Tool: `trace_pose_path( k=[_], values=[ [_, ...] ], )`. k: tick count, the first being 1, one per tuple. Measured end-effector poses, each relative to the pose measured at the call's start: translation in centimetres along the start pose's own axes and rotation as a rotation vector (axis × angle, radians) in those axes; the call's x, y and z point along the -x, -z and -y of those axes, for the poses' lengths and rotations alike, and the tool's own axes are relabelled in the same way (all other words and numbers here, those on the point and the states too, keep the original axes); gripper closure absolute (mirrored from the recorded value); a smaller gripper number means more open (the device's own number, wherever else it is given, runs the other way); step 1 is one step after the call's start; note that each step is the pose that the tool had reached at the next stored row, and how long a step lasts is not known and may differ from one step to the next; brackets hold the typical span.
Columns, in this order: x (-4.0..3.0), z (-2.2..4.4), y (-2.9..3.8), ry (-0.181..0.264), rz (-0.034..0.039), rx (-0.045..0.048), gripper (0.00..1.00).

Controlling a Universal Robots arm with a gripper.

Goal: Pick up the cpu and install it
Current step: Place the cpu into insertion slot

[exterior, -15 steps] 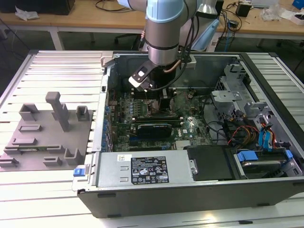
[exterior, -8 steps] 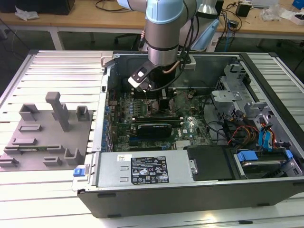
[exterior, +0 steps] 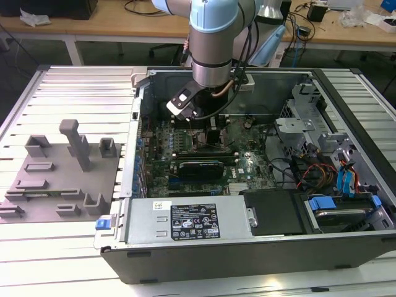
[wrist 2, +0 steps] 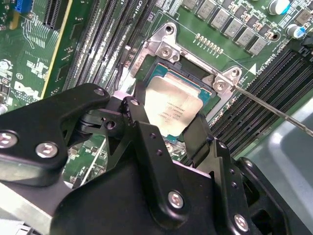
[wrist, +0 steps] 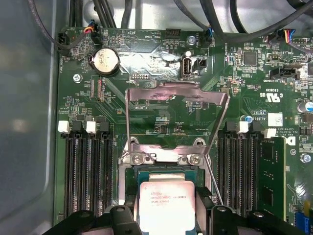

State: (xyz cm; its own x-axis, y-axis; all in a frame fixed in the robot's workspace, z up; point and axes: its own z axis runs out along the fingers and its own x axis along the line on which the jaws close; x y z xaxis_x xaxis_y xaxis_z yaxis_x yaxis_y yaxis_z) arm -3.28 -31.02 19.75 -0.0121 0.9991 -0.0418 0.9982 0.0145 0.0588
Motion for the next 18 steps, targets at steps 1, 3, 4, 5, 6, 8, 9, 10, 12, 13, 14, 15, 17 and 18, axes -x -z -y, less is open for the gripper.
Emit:
trace_pose_path(
  k=[1, 3, 4, 5, 6, 8, 9, 10, 12, 13, 14, 15, 17, 18],
  values=[
    [0.00, 0.00, -0.02, 0.000, -0.0001, 0.0001, 0.45],
    [-0.01, 0.00, -0.03, 0.000, -0.0003, 0.0002, 0.45],
    [-0.01, 0.00, -0.05, 0.000, -0.0003, 0.0002, 0.45],
    [-0.01, 0.00, -0.07, -0.001, -0.0003, 0.0002, 0.45],
    [-0.01, 0.01, -0.09, -0.001, -0.0006, 0.0002, 0.45],
    [-0.05, 0.01, -0.13, -0.002, -0.0041, 0.0002, 0.45],
    [-0.25, 0.01, -0.19, -0.011, -0.0050, -0.0002, 0.45],
    [-0.18, 0.02, -0.22, -0.019, -0.0048, -0.0003, 0.45],
    [-0.14, 0.00, -0.22, -0.019, -0.0050, -0.0004, 0.45],
    [-0.13, 0.00, -0.22, -0.019, -0.0049, -0.0003, 0.45],
    [-0.12, 0.00, -0.22, -0.019, -0.0048, -0.0003, 0.45],
    [-0.11, 0.00, -0.22, -0.019, -0.0047, -0.0003, 0.45],
    [-0.09, -0.01, -0.22, -0.019, -0.0048, -0.0003, 0.45],
    [-0.08, -0.01, -0.22, -0.019, -0.0046, -0.0004, 0.45]
  ],
)
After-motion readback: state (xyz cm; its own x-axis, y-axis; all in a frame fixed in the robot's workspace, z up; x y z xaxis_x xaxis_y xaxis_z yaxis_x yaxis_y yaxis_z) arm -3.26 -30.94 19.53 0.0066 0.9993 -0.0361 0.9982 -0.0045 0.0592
